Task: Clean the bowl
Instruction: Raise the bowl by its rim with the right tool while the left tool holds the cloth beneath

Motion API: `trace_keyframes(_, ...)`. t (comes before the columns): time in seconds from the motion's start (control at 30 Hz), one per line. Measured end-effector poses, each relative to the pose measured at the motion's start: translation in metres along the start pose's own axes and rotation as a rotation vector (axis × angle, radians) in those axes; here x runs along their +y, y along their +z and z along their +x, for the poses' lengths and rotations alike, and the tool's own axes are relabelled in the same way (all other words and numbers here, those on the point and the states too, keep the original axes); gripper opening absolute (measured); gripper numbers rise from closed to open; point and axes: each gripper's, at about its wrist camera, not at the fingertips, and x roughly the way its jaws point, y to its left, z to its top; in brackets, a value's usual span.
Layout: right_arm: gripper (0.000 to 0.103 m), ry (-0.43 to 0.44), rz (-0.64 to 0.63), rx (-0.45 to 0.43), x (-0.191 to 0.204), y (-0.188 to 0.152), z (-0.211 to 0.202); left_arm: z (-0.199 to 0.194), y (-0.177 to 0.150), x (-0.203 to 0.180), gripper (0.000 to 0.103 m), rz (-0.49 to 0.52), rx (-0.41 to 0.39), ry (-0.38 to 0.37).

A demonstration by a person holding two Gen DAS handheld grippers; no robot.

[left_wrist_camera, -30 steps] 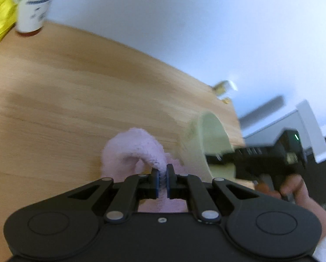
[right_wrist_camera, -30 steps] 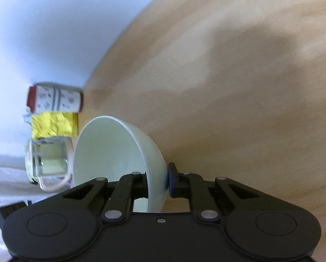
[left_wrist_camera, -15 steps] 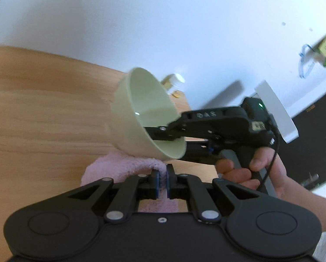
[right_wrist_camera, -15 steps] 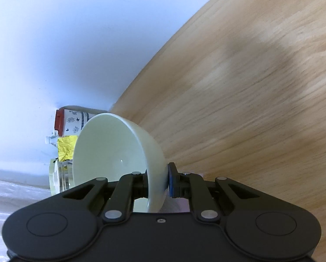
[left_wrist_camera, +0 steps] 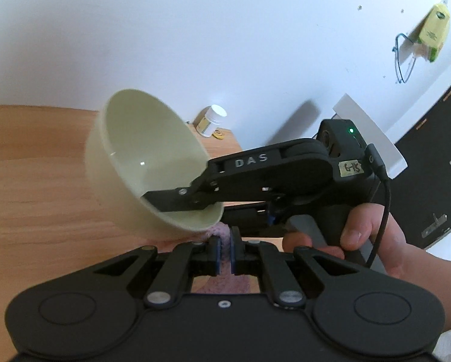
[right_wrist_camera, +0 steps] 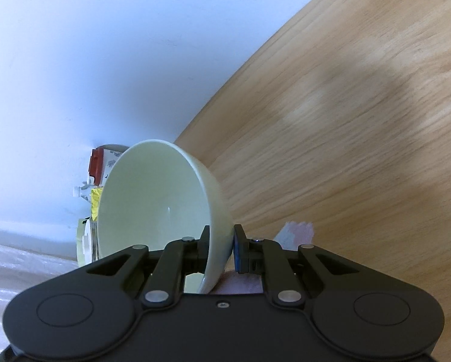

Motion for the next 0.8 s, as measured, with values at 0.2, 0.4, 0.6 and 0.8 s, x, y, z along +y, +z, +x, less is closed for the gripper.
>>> trace_keyframes(0.2, 0.015, -0.015, -0.01, -0.008, 0.005, -0.005, 0.001, 0.006, -0.004, -0.006, 0.005, 0.037, -0.011, 0.03)
trace_keyframes(0.4, 0.015, -0.029, -0.005, -0.025, 0.005, -0.005, 0.001, 0.015, -0.012, -0.009, 0.005, 0.073, -0.01, 0.099)
trace_keyframes(0.6, 0.015, -0.023, -0.029, -0.042, 0.005, -0.005, -0.006, 0.013, -0.017, 0.0, 0.005, 0.052, -0.022, 0.148)
trace_keyframes(0.8, 0.015, -0.013, -0.027, -0.039, 0.001, -0.005, -0.009, 0.011, -0.022, 0.003, 0.005, 0.067, -0.034, 0.215)
